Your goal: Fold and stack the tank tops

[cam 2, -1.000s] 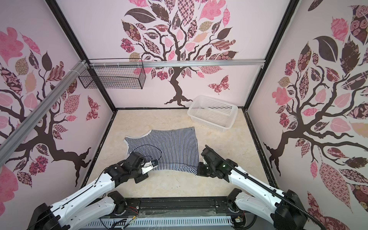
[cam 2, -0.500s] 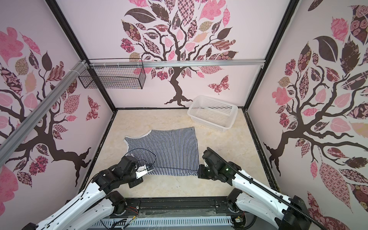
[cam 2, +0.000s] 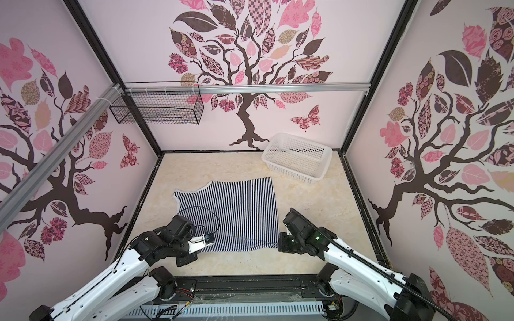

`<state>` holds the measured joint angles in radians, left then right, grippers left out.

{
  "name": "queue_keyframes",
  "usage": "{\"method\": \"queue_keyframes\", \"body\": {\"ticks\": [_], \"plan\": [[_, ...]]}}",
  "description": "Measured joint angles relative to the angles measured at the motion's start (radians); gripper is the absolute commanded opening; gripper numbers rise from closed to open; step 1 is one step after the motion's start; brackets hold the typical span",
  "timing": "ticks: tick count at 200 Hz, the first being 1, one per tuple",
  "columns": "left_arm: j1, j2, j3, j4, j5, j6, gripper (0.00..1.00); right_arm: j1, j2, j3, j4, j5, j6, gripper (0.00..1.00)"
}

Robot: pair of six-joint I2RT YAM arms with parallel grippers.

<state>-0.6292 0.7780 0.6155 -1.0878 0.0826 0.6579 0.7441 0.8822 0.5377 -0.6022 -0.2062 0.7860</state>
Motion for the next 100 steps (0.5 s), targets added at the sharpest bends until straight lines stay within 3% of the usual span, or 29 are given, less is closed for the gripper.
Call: {"method": "queue_keyframes", "body": {"ticks": [22, 41, 54, 100], "plan": [[0.000, 0.021, 0.010, -0.027, 0.017, 0.017, 0.07, 0.000, 0.000, -0.014, -0.004, -0.007, -0.001, 0.04], [0.000, 0.025, 0.036, -0.054, 0.029, 0.030, 0.09, 0.000, -0.002, -0.016, -0.011, -0.009, -0.001, 0.28], [0.000, 0.024, 0.054, -0.066, 0.032, 0.037, 0.10, 0.000, -0.007, -0.016, -0.019, -0.012, -0.008, 0.36], [0.000, 0.010, 0.068, -0.099, 0.026, 0.051, 0.18, 0.000, -0.030, -0.014, -0.045, -0.005, -0.016, 0.41]]}}
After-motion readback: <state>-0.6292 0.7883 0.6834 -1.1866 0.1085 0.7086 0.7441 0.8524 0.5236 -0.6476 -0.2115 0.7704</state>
